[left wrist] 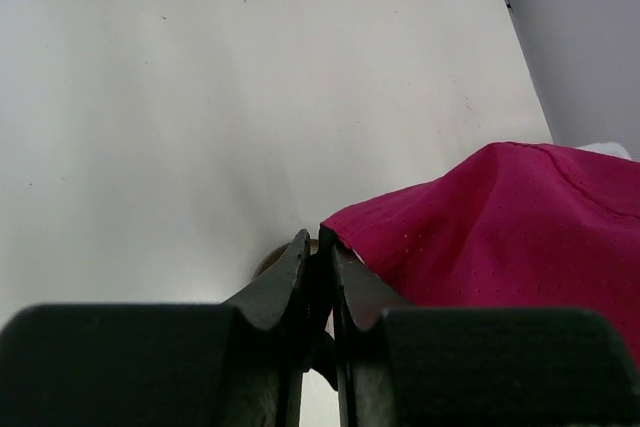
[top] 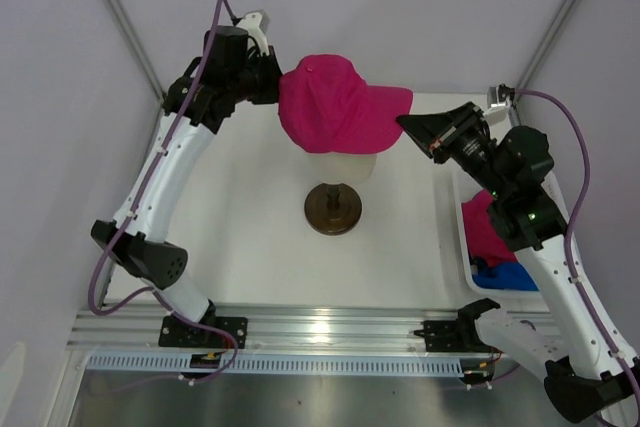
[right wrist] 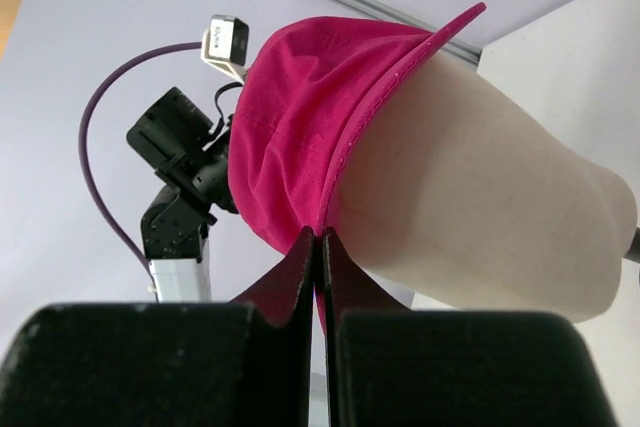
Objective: Stack the hats
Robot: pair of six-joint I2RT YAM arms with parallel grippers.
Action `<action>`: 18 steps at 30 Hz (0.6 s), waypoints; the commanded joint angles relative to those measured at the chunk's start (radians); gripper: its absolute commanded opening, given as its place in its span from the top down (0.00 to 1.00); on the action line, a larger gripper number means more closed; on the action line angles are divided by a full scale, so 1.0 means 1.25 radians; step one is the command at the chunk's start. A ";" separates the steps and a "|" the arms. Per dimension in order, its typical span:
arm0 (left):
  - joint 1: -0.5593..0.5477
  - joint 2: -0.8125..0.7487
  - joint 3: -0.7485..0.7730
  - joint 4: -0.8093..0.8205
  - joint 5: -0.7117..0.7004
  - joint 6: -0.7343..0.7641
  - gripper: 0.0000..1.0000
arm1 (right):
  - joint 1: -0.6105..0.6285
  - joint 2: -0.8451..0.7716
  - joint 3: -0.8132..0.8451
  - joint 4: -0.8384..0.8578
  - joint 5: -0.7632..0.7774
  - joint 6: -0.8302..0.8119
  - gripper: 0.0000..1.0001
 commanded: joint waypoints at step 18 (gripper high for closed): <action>0.034 0.133 0.183 -0.066 0.099 0.050 0.84 | 0.180 -0.059 0.062 -0.123 0.214 -0.115 1.00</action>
